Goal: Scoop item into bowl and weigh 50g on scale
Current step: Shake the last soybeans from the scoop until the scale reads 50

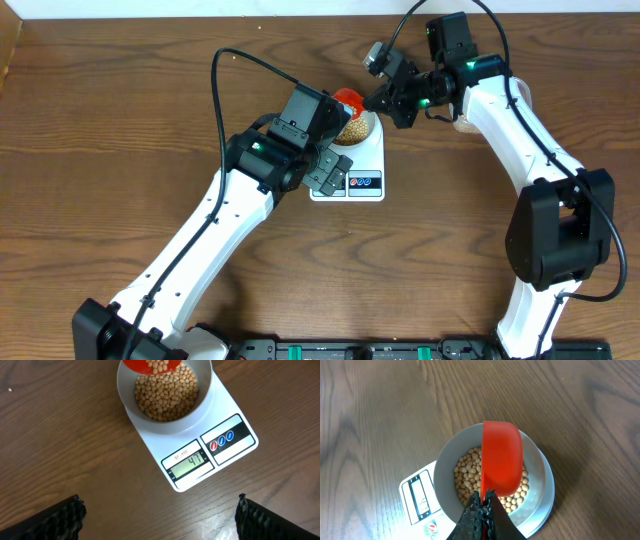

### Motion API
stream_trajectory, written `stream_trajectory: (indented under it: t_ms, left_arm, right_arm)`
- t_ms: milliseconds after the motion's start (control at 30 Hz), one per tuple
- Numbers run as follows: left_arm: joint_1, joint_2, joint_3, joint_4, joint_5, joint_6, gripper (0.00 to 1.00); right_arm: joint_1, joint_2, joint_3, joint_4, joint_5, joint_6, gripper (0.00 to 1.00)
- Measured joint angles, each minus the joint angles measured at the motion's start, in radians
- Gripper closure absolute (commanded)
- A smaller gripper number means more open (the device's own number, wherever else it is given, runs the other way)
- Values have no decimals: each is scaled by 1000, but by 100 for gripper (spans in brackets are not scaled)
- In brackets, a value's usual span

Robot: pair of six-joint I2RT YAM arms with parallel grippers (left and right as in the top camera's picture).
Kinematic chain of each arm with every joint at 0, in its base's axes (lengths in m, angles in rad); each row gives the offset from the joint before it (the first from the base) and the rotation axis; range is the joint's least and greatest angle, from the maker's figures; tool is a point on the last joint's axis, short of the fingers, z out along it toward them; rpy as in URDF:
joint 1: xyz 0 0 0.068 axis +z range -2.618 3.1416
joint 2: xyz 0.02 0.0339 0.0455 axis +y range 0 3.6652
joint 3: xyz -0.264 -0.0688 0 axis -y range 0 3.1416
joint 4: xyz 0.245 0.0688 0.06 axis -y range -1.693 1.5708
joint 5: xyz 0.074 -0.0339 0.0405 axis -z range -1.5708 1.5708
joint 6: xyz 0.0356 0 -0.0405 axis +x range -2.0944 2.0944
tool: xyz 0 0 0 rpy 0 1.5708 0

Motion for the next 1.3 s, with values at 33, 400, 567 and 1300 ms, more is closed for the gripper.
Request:
stream_trajectory:
  t_ms: [33,400,567,1300]
  left_arm:
    - [0,0,0,0,0,0,2]
    - [0,0,0,0,0,0,2]
    - [0,0,0,0,0,0,2]
    - [0,0,0,0,0,0,2]
  right_arm:
    - [0,0,0,0,0,2,99]
    - [0,0,0,0,0,2,99]
    - [0,0,0,1,0,2,99]
    - [0,0,0,2,0,-161,99]
